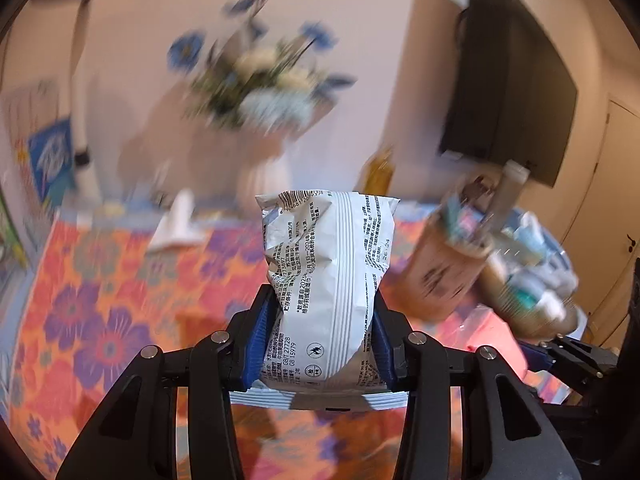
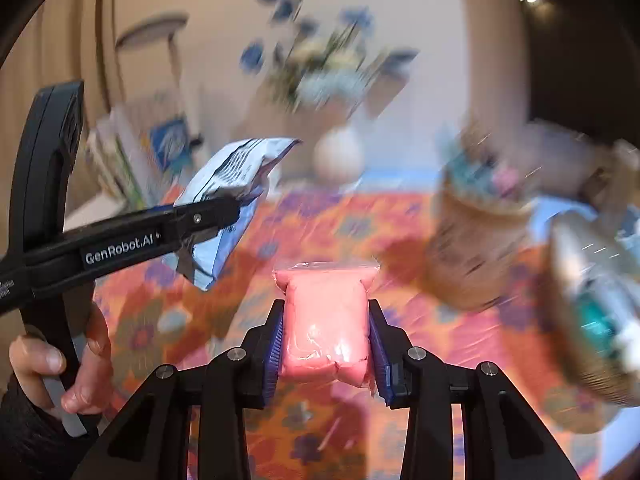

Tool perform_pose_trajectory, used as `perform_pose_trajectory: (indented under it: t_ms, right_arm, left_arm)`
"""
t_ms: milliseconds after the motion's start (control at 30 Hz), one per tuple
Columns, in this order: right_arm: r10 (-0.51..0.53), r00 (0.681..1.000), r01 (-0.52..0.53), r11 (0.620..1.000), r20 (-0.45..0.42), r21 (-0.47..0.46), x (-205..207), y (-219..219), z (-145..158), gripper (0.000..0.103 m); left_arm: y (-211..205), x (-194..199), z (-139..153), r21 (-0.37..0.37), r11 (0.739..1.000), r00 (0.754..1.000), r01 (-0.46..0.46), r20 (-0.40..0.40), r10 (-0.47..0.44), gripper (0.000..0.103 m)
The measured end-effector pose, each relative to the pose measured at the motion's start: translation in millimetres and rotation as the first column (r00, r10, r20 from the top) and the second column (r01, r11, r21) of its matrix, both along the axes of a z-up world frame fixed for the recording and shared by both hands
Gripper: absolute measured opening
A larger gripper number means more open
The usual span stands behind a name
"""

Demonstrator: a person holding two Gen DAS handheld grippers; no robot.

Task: Organize soft objects
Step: 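Lift white snack bag with left tool while right tool lifts coral pouch, then carry white snack bag with left tool onto glass plate while right tool drops coral pouch there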

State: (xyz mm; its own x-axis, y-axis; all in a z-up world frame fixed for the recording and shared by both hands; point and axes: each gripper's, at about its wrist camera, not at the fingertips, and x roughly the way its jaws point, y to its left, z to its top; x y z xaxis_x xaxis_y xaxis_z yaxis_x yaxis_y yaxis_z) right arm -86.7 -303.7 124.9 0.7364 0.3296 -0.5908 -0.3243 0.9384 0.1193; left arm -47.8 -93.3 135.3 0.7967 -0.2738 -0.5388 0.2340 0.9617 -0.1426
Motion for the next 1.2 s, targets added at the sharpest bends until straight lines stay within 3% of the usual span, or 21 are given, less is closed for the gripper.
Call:
perform_pose_trajectory:
  t_ms: [200, 300, 400, 500, 633, 733, 833, 867, 900, 967, 1000, 1067, 1200]
  right_arm:
    - [-0.179, 0.98, 0.176, 0.984, 0.086, 0.039, 0, -64, 53, 0.037]
    - [-0.295, 0.951, 0.289, 0.955, 0.095, 0.068, 7, -105, 69, 0.037]
    - [-0.417, 0.907, 0.411, 0.906, 0.048, 0.101, 22, -150, 72, 0.037]
    - [-0.522, 0.852, 0.522, 0.844, -0.037, 0.124, 41, -193, 62, 0.037]
    - [-0.594, 0.796, 0.606, 0.78, -0.12, 0.155, 56, -234, 49, 0.037]
    - [-0.65, 0.747, 0.664, 0.737, -0.137, 0.125, 59, -253, 45, 0.037]
    - [-0.675, 0.715, 0.699, 0.7, -0.183, 0.146, 62, -271, 38, 0.038]
    - [-0.665, 0.718, 0.696, 0.697, -0.207, 0.174, 65, -278, 34, 0.042]
    - [-0.637, 0.736, 0.677, 0.705, -0.23, 0.21, 68, -284, 29, 0.05]
    - [-0.594, 0.77, 0.637, 0.737, -0.233, 0.225, 71, -285, 24, 0.054]
    - [-0.602, 0.766, 0.641, 0.74, -0.225, 0.205, 69, -284, 24, 0.054]
    - [-0.618, 0.759, 0.649, 0.741, -0.205, 0.173, 63, -280, 25, 0.055]
    - [-0.63, 0.748, 0.663, 0.72, -0.208, 0.204, 48, -283, 26, 0.064]
  left_arm:
    - [-60, -1, 66, -0.03, 0.994, 0.988, 0.108, 0.115, -0.104, 0.041]
    - [-99, 2, 86, -0.016, 0.985, 0.975, 0.17, 0.149, -0.166, 0.041]
    - [-152, 16, 96, 0.021, 0.967, 0.959, 0.253, 0.124, -0.253, 0.041]
    - [-195, 35, 92, 0.036, 0.953, 0.951, 0.3, 0.068, -0.302, 0.041]
    - [-241, 73, 64, -0.015, 0.938, 0.934, 0.347, -0.09, -0.347, 0.041]
    - [-279, 84, 39, 0.083, 0.926, 0.923, 0.367, -0.156, -0.352, 0.041]
    - [-300, 86, 22, 0.091, 0.909, 0.904, 0.406, -0.187, -0.385, 0.043]
    - [-304, 90, 14, 0.075, 0.907, 0.894, 0.415, -0.218, -0.392, 0.044]
    - [-308, 92, 8, 0.07, 0.901, 0.884, 0.428, -0.237, -0.402, 0.052]
    - [-314, 89, -1, 0.108, 0.887, 0.877, 0.449, -0.246, -0.414, 0.067]
    - [-315, 85, -4, 0.137, 0.882, 0.88, 0.451, -0.234, -0.414, 0.075]
    - [-312, 77, -7, 0.161, 0.87, 0.876, 0.466, -0.224, -0.428, 0.075]
    - [-295, 68, 5, 0.131, 0.857, 0.857, 0.498, -0.223, -0.464, 0.075]
